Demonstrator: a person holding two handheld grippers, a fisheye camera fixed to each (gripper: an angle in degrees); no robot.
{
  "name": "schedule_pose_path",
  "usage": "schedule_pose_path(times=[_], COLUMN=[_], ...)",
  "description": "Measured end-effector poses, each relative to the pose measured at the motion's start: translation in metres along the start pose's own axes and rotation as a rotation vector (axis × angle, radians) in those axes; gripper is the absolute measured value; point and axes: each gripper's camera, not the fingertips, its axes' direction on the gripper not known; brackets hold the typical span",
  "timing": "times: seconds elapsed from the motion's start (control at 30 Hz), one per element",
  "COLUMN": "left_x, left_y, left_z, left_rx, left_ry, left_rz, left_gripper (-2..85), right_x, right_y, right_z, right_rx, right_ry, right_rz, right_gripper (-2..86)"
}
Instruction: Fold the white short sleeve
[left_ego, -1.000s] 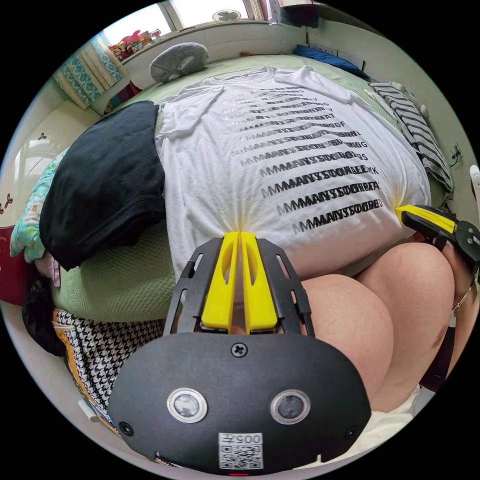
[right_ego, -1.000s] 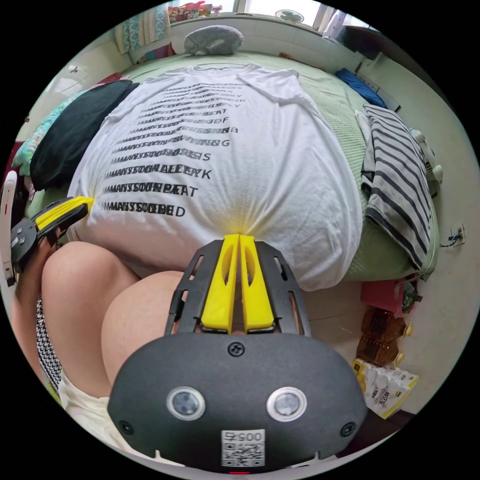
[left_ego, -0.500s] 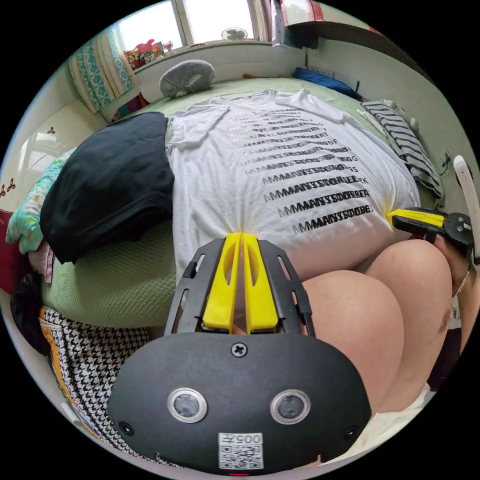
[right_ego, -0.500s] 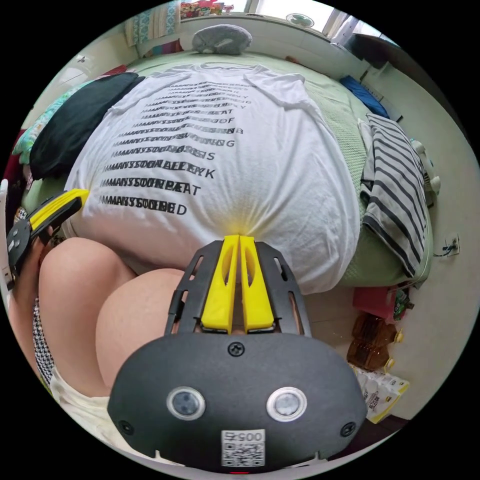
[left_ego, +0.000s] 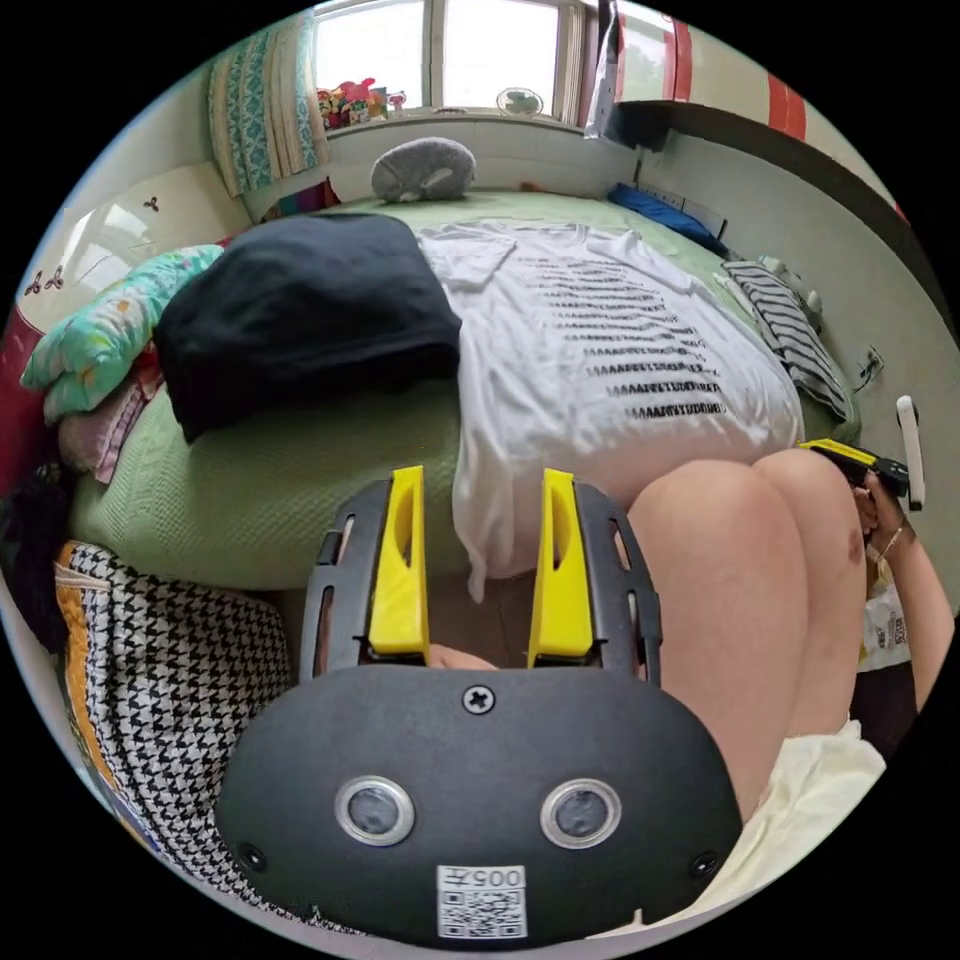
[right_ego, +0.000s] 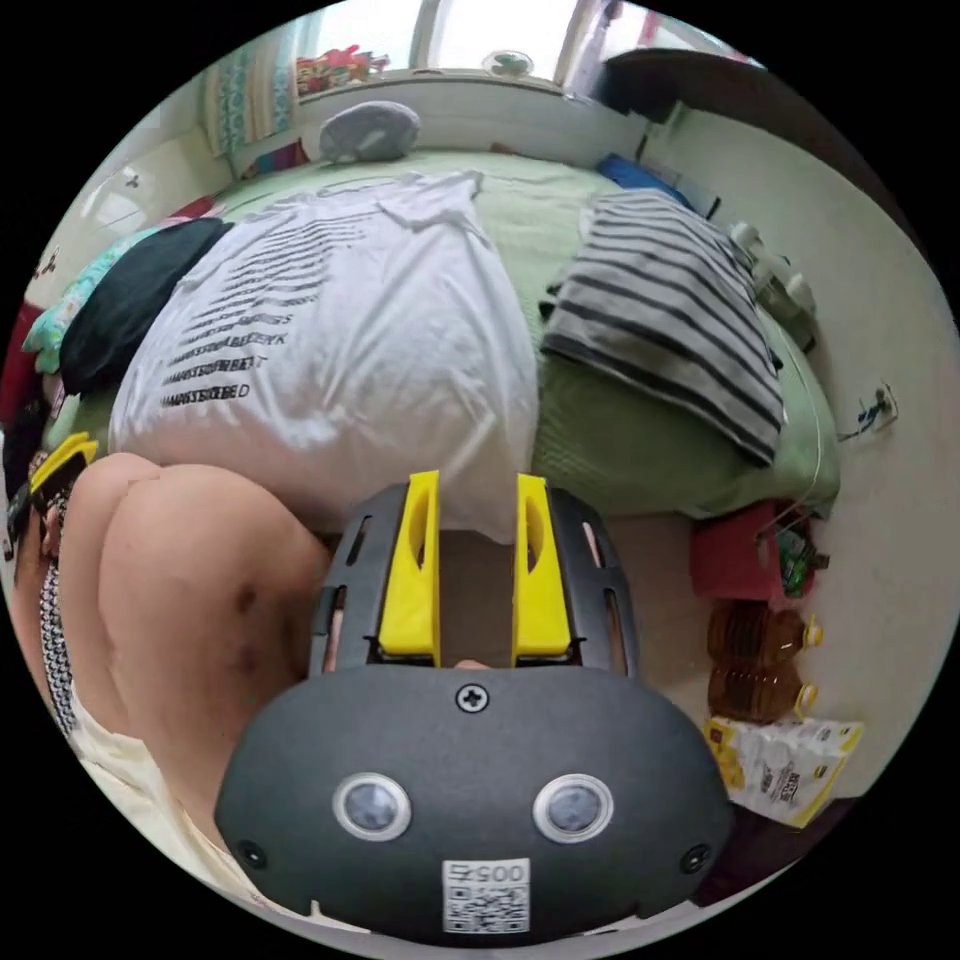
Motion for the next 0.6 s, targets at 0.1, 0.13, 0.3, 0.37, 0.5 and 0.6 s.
schedule_pose_path(times=[0.1,0.13,0.3,0.37,0.5,0.6], left_x=[-0.001,-0.001,-0.005,-0.010,-0.017,-0.015], left_y=[0.008,0.009,0.006,0.001,-0.011,-0.015], left_z=[0.005,0.006,0.012,0.014,0.023,0.026], left_rx=[-0.015,-0.014,-0.028,-0.036,-0.089,-0.094], left_ry=[-0.003,-0.004,-0.004,0.001,0.028,-0.003], left_rz=[-0.014,-0.018,-0.044,-0.054,-0.079,-0.066], left_gripper=[17.0,17.1,17.0,16.9,16.9,17.0], right_x=[0.006,0.006,0.008,0.010,0.009,0.007], right_y=[0.003,0.004,0.000,-0.002,-0.004,-0.003], right_z=[0.014,0.016,0.030,0.033,0.041,0.043], right_rx=[-0.045,-0.048,-0.086,-0.101,-0.166,-0.169], right_ry=[0.016,0.018,0.031,0.038,0.051,0.068], right_rz=[0.013,0.012,0.007,0.007,-0.034,-0.069], right_gripper=[8.3,8.3,7.5,7.2,6.4,6.8])
